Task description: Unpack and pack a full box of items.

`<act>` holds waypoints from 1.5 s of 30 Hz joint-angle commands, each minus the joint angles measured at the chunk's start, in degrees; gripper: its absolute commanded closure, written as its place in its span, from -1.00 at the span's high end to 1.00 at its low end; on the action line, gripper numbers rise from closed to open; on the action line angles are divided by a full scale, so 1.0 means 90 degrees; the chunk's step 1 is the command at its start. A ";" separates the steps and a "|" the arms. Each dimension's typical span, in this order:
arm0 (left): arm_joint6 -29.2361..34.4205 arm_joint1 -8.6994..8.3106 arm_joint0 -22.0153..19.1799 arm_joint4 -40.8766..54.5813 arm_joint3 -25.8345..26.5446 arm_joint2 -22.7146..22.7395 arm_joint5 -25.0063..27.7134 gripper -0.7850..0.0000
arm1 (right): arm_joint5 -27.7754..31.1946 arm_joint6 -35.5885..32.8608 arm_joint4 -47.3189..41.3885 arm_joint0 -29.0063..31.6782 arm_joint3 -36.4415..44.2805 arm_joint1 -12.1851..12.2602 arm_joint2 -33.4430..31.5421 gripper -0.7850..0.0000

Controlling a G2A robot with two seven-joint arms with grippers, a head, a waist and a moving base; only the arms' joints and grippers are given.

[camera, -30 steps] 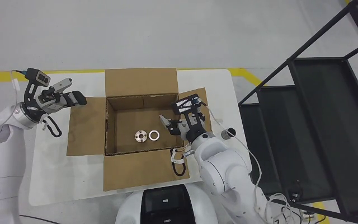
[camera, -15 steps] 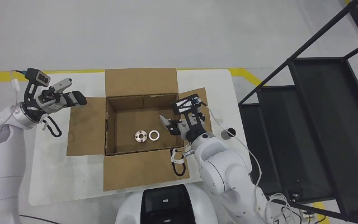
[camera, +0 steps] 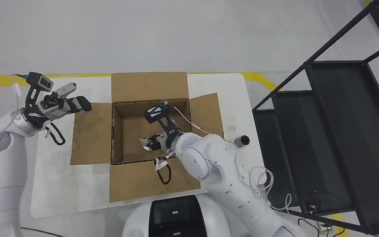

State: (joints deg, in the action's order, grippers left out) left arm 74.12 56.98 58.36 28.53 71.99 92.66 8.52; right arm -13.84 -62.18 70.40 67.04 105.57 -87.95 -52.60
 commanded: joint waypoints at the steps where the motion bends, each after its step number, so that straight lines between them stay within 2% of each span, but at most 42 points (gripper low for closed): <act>1: 0.0000 0.0000 0.0000 0.0000 0.0000 0.0000 0.0000 1.00 | -0.0175 -0.0098 0.0141 -0.0296 -0.0478 -0.0061 0.0240 1.00; 5: 0.0000 0.0000 0.0000 0.0000 0.0000 0.0000 0.0000 1.00 | -0.0400 -0.0406 0.0126 -0.0863 -0.1367 -0.0219 0.0649 1.00; 10: 0.0000 0.0000 0.0000 0.0000 0.0000 0.0000 0.0000 1.00 | -0.0747 -0.1083 -0.0528 -0.1355 -0.2127 -0.0424 0.0899 1.00; 14: 0.0000 0.0000 0.0000 0.0000 0.0000 0.0000 0.0000 1.00 | -0.1018 -0.1310 -0.0919 -0.1754 -0.2728 -0.0581 0.1022 1.00; 18: 0.0000 0.0000 0.0000 0.0000 0.0000 0.0000 0.0000 1.00 | -0.1283 -0.1213 -0.1296 -0.2050 -0.3254 -0.0718 0.1045 1.00; 32: 0.0000 0.0000 0.0000 0.0000 0.0000 0.0000 0.0000 1.00 | -0.1283 -0.1213 -0.1296 -0.2050 -0.3254 -0.0718 0.1045 1.00; 35: 0.0000 0.0000 0.0000 0.0000 0.0000 0.0000 0.0000 1.00 | -0.1070 -0.0941 -0.1393 -0.2011 -0.3283 -0.0735 0.1067 1.00; 40: 0.0000 0.0000 0.0000 0.0000 0.0000 0.0000 0.0000 1.00 | -0.0858 -0.0527 -0.1827 -0.2402 -0.3894 -0.0956 0.1345 1.00; 45: 0.0000 0.0000 0.0000 0.0000 0.0000 0.0000 0.0000 1.00 | -0.0812 -0.0067 -0.2247 -0.2756 -0.4898 -0.1232 0.1648 1.00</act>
State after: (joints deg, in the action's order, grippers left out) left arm 74.12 56.98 58.36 28.53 71.99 92.66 8.52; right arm -21.23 -63.53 50.94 42.87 63.56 -98.58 -38.18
